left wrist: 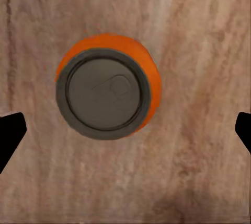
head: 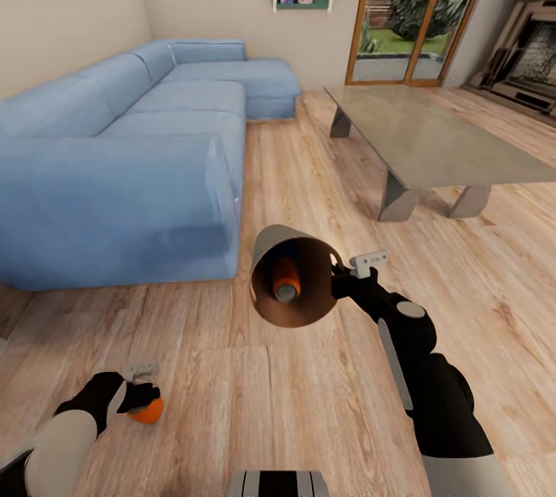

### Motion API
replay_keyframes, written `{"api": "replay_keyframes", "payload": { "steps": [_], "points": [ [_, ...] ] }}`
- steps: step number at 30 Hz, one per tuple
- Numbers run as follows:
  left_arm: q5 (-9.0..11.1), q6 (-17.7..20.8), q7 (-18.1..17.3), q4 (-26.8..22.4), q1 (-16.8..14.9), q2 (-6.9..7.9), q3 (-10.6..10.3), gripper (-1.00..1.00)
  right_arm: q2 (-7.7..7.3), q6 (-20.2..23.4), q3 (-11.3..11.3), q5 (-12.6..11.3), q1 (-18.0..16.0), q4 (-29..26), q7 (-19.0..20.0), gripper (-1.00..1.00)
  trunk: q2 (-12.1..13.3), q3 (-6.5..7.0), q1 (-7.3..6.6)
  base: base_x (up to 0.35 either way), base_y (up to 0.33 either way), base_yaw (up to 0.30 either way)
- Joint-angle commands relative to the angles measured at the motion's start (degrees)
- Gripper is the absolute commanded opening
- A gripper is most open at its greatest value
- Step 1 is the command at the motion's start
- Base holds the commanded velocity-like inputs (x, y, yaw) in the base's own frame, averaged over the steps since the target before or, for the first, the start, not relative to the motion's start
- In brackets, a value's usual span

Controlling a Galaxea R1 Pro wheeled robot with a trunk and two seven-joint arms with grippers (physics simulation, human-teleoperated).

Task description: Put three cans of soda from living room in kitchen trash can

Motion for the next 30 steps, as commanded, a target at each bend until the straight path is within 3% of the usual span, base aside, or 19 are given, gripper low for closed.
{"api": "replay_keyframes", "payload": {
  "steps": [1, 12, 30],
  "points": [
    [-0.03, 0.01, 0.15, 0.72, -0.01, 0.00, -0.02, 1.00, -0.09, 0.50, -0.08, -0.78, -0.34, -0.20, 0.30, -1.00, -0.02, -0.22, 0.01, 0.000, 0.000, 0.000],
    [-0.05, 0.05, 1.12, 1.90, -0.01, -0.08, -0.06, 1.00, -0.29, 1.24, -0.53, -0.73, -1.16, -0.39, 0.12, -1.00, -0.17, -2.66, 0.30, 0.000, 0.000, 0.000],
    [0.45, -0.76, 0.87, 1.29, -0.01, 0.00, -0.04, 1.00, -0.30, 1.27, -0.51, -0.74, -1.63, -0.39, 0.12, -1.00, -0.17, -2.66, 0.30, 0.002, 0.000, 0.000]
  ]
}}
